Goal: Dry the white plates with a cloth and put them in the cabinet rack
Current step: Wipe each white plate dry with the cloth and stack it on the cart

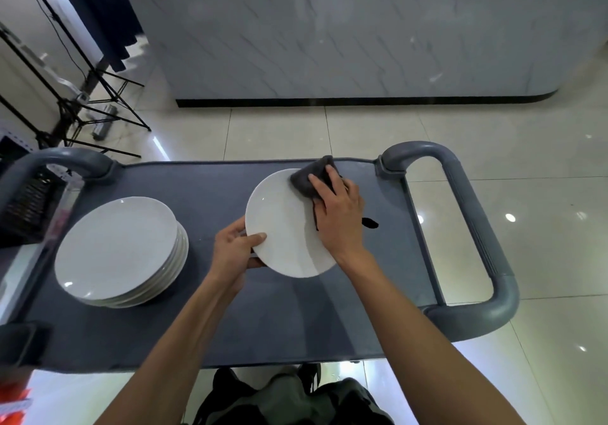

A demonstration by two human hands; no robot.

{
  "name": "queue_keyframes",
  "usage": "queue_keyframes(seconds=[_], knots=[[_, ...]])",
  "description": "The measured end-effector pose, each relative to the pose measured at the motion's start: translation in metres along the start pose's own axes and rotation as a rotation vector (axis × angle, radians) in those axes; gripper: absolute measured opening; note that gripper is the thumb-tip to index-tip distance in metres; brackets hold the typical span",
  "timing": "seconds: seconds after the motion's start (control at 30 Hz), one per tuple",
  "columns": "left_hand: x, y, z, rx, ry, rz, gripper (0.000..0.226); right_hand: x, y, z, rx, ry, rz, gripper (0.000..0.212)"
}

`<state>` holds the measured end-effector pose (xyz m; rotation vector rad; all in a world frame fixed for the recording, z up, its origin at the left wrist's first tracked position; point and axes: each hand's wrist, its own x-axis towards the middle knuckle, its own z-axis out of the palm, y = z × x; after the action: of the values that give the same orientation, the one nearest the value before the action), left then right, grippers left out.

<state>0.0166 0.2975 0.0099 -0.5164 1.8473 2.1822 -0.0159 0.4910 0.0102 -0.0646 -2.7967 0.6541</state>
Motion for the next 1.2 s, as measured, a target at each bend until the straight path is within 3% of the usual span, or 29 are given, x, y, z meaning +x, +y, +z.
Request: queue_keyframes(seconds=[0.4, 0.57, 0.77, 1.2], knots=[[0.014, 0.007, 0.006, -0.061, 0.081, 0.033, 0.033, -0.046, -0.003, 0.012, 0.032, -0.130, 0.002, 0.046], [0.019, 0.012, 0.008, -0.052, 0.054, 0.073, 0.030, -0.063, -0.031, 0.017, 0.138, -0.137, -0.073, 0.047], [0.023, 0.013, -0.001, -0.058, 0.088, 0.081, 0.032, -0.078, -0.018, 0.017, 0.120, -0.110, -0.222, 0.047], [0.015, 0.017, -0.009, 0.014, -0.013, 0.060, 0.034, -0.015, 0.021, -0.004, -0.065, -0.005, -0.021, 0.049]])
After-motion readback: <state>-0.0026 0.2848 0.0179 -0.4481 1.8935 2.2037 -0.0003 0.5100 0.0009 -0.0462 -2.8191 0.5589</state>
